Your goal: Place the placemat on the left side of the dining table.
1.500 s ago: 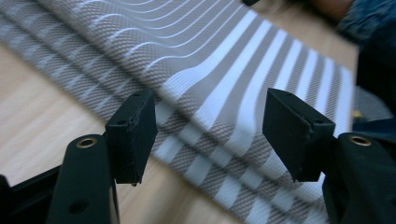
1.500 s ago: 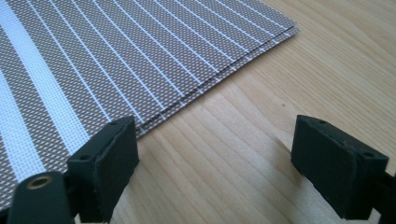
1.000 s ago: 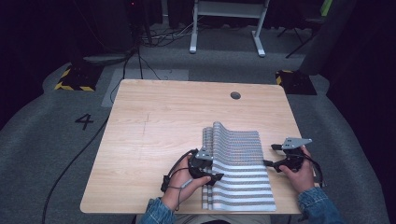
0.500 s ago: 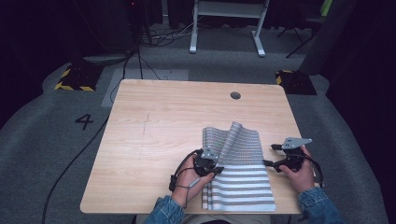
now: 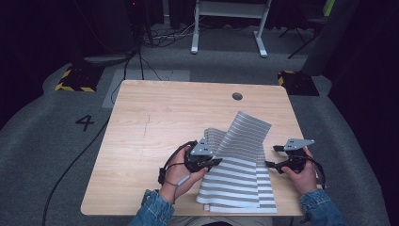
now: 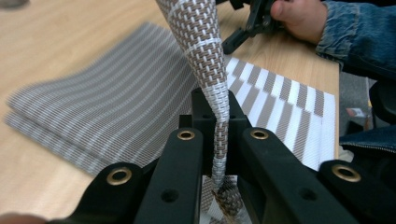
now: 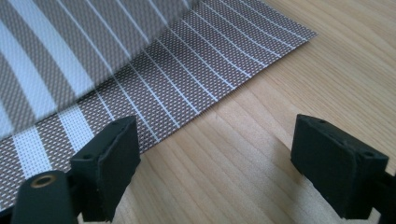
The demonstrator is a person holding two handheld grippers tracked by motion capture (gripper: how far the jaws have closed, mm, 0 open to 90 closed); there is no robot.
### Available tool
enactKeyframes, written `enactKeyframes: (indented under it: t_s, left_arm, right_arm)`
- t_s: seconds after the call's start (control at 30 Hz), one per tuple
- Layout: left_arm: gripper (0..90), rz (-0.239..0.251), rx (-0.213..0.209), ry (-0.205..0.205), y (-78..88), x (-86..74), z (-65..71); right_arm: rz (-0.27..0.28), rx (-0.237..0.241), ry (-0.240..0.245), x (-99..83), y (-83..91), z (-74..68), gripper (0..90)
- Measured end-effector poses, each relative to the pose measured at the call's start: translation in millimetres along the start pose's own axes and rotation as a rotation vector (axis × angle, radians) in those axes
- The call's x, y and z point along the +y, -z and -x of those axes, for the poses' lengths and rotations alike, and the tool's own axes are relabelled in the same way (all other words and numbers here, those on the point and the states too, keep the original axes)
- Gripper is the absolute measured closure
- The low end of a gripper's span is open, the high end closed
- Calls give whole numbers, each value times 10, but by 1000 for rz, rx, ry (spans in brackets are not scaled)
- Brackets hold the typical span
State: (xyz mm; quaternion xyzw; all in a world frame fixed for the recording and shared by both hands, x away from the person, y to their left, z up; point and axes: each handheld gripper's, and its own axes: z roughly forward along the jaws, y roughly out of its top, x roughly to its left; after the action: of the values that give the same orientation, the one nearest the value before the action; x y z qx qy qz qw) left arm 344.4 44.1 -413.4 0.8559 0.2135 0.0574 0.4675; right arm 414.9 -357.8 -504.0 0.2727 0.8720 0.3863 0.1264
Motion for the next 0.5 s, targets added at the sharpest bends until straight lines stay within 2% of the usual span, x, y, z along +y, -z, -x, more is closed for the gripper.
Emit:
enactKeyframes:
  t_s: [0.13,0.3,0.5]
  left_arm:
    - [887,-1,20,-56,212,89,-22]
    - [887,15,33,-78,466,154,-49]
    - [887,26,72,-114,787,196,-114]
  right_arm:
    - [-3,0,-4,0,1,-2,159]
    - [-3,0,0,1,3,1,159]
    - [-3,0,0,1,3,1,159]
